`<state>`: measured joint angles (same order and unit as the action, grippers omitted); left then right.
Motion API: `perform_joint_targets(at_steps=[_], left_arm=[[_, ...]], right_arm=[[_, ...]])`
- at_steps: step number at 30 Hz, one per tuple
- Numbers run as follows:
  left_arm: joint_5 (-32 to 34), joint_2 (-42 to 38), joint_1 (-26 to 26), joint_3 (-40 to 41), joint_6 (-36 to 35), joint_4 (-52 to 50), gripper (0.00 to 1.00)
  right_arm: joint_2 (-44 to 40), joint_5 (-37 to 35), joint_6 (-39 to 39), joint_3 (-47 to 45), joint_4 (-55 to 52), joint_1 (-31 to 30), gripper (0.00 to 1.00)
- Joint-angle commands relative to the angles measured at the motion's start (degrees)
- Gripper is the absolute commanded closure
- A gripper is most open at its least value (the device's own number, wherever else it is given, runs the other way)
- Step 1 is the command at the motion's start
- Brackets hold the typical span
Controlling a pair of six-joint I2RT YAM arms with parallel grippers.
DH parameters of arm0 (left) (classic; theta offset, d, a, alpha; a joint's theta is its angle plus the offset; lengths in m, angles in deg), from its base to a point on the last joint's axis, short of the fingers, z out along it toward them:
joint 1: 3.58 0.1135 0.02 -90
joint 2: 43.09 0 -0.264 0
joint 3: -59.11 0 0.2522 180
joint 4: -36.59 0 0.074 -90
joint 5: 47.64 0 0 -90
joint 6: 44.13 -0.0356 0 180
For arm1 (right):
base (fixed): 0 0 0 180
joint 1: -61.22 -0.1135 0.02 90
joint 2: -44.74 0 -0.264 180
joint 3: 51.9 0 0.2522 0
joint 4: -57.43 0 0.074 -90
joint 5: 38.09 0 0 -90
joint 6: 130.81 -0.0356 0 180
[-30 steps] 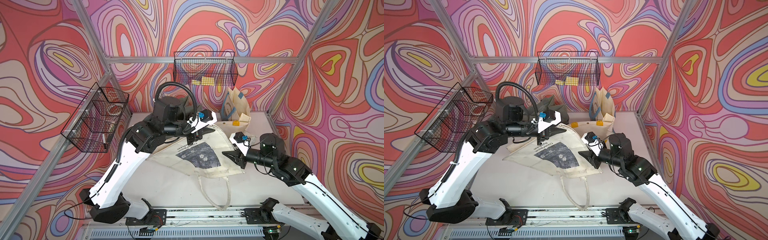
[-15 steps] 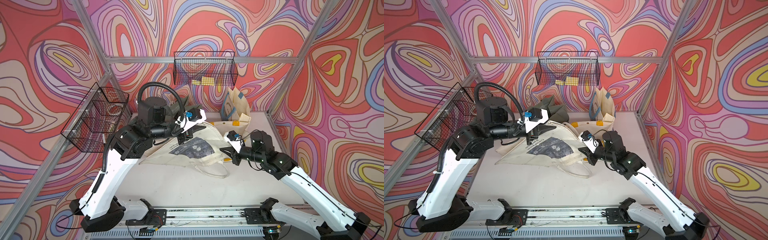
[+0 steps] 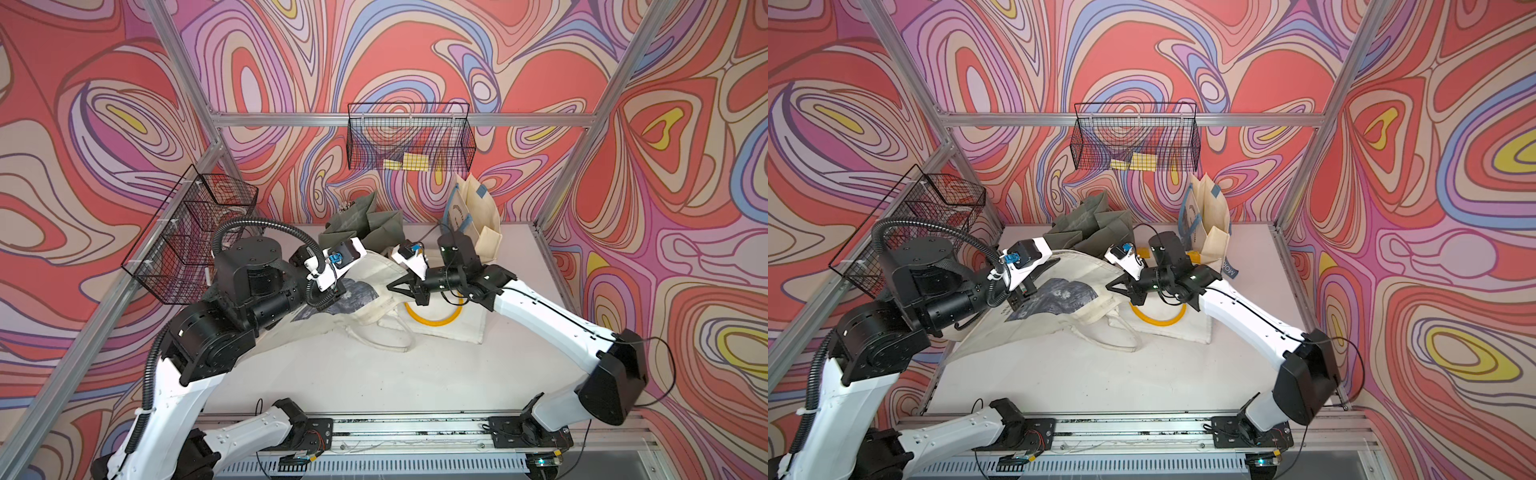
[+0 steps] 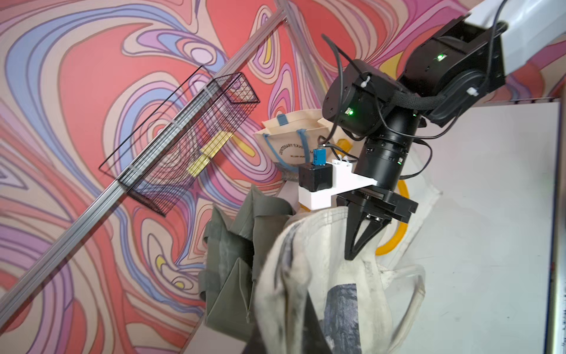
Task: Put away the canvas bag
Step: Press the canvas bag at the center of the board, then move the canvas bag to the center of the board.
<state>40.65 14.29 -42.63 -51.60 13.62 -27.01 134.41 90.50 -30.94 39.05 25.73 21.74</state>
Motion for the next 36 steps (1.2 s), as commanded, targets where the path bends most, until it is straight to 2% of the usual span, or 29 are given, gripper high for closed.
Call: perform_joint_targets(at_steps=[1,5,7,11,18,21,27,36], left_arm=[[10.3,-3.0,0.2,0.6,-2.8,2.3,1.00],[15.2,-4.6,0.2,1.1,-3.9,4.6,1.00],[16.3,-5.3,0.2,0.6,-3.9,4.9,1.00],[15.0,-6.4,0.2,0.3,-3.9,3.4,1.00],[11.7,-8.7,0.2,2.6,-3.4,4.2,1.00],[11.4,-9.8,0.2,2.7,-3.9,5.6,1.00],[10.8,-8.6,0.2,1.5,-5.5,5.5,1.00],[9.2,-4.4,0.2,1.4,-6.0,3.4,1.00]], right_arm=[[4.7,-3.6,-2.4,2.1,4.6,-2.8,1.00],[6.2,-6.3,-5.0,3.0,10.8,-4.6,1.00],[7.0,-6.1,-5.0,5.5,8.7,-5.9,1.00],[8.9,-5.3,-6.7,11.4,0.6,-7.8,1.00],[7.0,-9.6,-8.4,10.9,-0.9,-15.2,1.00],[6.0,-10.9,-11.1,9.8,0.5,-17.9,1.00],[9.0,-8.1,-17.0,5.9,7.1,-20.3,1.00],[21.1,-11.9,-9.6,14.0,-3.7,-20.3,1.00]])
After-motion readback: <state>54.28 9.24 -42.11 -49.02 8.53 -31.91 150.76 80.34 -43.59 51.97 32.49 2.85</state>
